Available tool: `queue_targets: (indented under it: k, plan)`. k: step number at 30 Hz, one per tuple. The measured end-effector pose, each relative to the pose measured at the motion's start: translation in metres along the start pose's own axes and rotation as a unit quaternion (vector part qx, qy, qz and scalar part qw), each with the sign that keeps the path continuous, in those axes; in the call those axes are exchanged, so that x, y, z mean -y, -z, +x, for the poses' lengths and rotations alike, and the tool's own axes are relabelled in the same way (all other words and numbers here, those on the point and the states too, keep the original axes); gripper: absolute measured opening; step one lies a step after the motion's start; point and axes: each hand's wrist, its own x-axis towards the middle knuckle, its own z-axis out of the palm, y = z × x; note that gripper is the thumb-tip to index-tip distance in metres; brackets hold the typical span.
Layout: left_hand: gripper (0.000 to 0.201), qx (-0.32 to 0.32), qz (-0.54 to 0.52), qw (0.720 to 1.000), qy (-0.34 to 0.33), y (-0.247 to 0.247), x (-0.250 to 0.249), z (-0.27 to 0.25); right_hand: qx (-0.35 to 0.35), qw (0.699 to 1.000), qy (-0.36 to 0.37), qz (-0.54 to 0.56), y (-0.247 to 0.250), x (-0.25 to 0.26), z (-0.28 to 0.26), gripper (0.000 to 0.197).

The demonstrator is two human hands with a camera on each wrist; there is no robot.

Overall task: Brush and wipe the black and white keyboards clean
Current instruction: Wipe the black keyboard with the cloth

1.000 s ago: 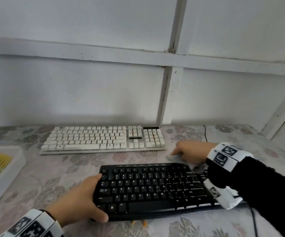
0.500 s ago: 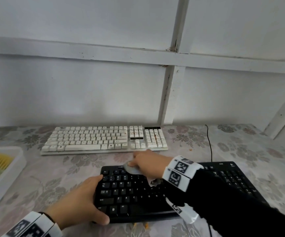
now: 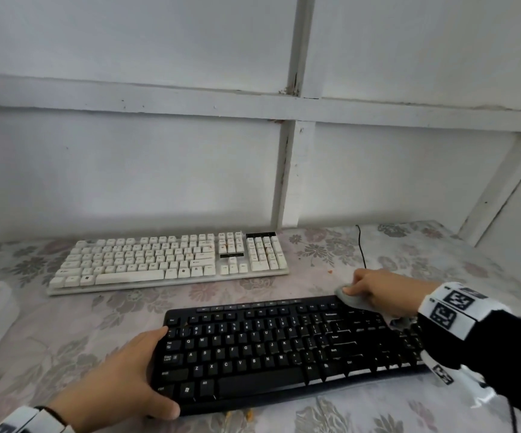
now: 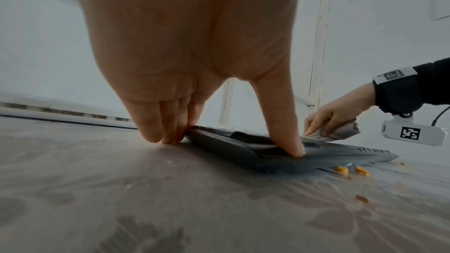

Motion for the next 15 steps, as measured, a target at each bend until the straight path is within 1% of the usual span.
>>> queue_targets:
  k: [3,5,8,10,13,14,15]
  plan:
    - [0.079,0.001,-0.004,1.000,0.013,0.000,0.000,0.000,-0.013,0.995,-0.049,0.087,0.007,-0.024,0.001,0.025]
    - [0.080,-0.001,-0.008,1.000,0.020,0.001,0.001,-0.002,-0.022,0.994,-0.065,0.087,0.011,-0.038,0.001,0.023]
    - [0.085,-0.003,-0.006,1.000,0.016,0.001,0.002,-0.003,-0.034,0.996,-0.083,-0.011,0.018,-0.058,0.000,0.025]
    - [0.085,0.000,-0.011,1.000,0.014,0.001,0.002,-0.003,-0.045,0.991,-0.100,-0.071,0.023,-0.064,-0.001,0.028]
    - [0.085,-0.001,-0.014,1.000,0.015,0.001,0.002,-0.002,-0.054,0.982,-0.130,-0.128,0.030,-0.064,-0.002,0.033]
    - [0.086,-0.001,-0.014,1.000,0.016,0.001,0.003,-0.002,-0.057,0.980,-0.123,-0.144,0.030,-0.062,-0.001,0.033]
    - [0.086,0.001,-0.012,1.000,0.019,0.001,0.004,-0.001,-0.057,0.980,-0.097,-0.163,0.029,-0.058,-0.002,0.034]
